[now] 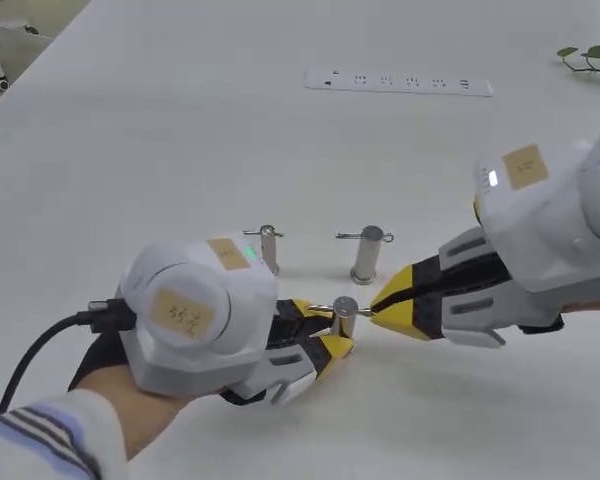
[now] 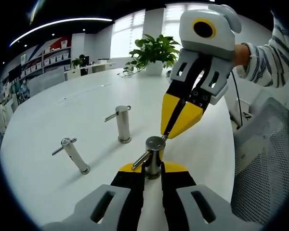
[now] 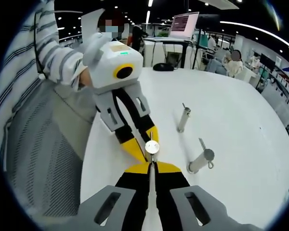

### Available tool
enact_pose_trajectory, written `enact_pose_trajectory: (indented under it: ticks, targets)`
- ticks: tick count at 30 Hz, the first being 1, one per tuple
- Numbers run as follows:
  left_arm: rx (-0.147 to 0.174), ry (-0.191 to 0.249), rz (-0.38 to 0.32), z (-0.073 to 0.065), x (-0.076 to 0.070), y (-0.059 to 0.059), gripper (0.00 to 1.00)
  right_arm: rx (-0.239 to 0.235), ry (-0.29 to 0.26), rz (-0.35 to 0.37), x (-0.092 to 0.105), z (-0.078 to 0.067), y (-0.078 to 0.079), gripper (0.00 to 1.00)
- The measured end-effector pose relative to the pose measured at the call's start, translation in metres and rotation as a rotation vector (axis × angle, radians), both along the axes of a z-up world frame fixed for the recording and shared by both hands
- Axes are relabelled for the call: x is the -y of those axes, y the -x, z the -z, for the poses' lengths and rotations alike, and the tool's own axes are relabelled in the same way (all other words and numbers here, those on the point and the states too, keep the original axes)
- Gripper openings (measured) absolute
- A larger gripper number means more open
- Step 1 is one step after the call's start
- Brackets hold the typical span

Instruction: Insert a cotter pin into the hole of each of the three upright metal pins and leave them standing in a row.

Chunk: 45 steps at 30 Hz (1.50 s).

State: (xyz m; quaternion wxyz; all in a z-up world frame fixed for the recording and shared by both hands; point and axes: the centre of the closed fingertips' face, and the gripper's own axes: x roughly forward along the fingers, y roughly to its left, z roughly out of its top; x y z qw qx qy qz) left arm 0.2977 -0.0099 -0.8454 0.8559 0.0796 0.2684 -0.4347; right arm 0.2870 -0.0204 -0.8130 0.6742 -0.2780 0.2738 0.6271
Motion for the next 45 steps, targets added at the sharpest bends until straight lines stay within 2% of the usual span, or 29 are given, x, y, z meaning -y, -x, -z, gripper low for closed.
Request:
enact_pose_trajectory:
  ticks: [6,11,17,23,25,34,36,39,42,45]
  targets:
    - [0.004,-0.004,0.002,0.0,0.0,0.0,0.11,-0.006,-0.001,0.004,0.001,0.0,-0.001,0.03]
    - [0.002,-0.002,0.003,0.0,0.0,0.0,0.11,0.009,-0.003,0.01,0.002,-0.002,-0.005,0.05]
    - [-0.004,0.004,-0.003,0.0,-0.001,0.0,0.11,-0.011,-0.015,0.014,-0.001,-0.004,-0.004,0.1]
    - [0.009,-0.01,0.008,0.0,-0.001,0.001,0.11,-0.029,-0.038,0.028,-0.006,-0.007,-0.003,0.11]
    - [0.034,-0.031,0.034,0.0,-0.002,0.001,0.11,-0.032,-0.04,0.026,-0.007,-0.006,-0.003,0.12]
    - [0.044,-0.059,0.054,-0.001,-0.006,0.003,0.12,-0.038,-0.048,0.023,-0.016,-0.004,-0.003,0.16]
    - [0.035,-0.07,0.056,0.001,-0.009,0.004,0.12,-0.037,-0.048,0.021,-0.017,-0.004,-0.002,0.17]
    - [-0.007,-0.098,0.055,0.006,-0.016,0.007,0.12,-0.041,-0.052,0.032,-0.019,-0.003,-0.004,0.18]
    - [-0.018,-0.095,0.054,0.006,-0.021,0.009,0.15,-0.041,-0.054,0.042,-0.022,-0.003,-0.004,0.18]
    - [-0.001,-0.087,0.061,0.002,-0.022,0.01,0.21,-0.043,-0.056,0.056,-0.025,-0.001,-0.003,0.18]
